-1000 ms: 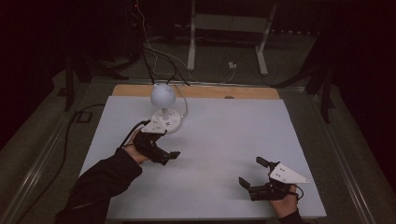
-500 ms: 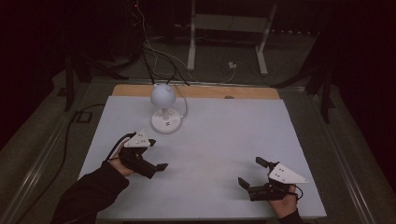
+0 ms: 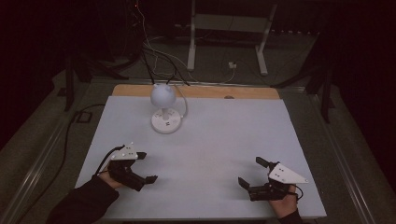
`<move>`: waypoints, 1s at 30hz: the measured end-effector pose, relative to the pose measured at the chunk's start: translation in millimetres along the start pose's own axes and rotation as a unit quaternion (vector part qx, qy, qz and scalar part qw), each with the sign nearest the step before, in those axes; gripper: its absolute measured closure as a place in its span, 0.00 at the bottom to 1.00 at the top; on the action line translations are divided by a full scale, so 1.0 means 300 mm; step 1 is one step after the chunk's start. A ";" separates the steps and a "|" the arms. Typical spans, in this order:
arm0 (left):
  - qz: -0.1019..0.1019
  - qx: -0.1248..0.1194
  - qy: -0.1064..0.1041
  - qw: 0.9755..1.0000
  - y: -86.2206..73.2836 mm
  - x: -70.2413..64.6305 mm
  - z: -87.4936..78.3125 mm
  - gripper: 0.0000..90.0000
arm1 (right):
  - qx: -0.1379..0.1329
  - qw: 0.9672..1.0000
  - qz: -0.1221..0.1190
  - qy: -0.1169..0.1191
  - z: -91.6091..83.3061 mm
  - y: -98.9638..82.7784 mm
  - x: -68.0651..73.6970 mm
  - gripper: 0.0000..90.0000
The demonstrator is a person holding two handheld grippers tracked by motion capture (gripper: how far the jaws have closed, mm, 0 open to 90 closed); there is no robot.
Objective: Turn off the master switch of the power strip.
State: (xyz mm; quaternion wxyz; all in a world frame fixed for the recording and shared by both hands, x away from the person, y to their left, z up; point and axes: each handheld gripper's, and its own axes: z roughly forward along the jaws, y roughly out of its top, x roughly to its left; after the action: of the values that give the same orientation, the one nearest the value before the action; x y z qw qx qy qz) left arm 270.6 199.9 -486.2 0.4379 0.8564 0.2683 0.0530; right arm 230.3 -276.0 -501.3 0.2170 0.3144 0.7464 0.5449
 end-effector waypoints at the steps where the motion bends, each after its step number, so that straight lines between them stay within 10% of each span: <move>1: 0.001 0.003 0.001 1.000 -0.010 -0.003 -0.002 0.01 | 0.000 1.000 -0.001 0.000 0.000 0.000 0.000 0.00; 30: -0.021 0.002 0.010 1.000 -0.152 -0.011 -0.019 0.01 | 0.009 1.000 -0.002 0.009 0.012 -0.006 0.004 0.00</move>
State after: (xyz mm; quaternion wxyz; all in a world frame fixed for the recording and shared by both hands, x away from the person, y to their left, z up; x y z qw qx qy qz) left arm 247.1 224.0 -517.8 0.4342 0.8511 0.2904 0.0516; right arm 231.3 -273.0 -504.2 0.2081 0.3098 0.7539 0.5407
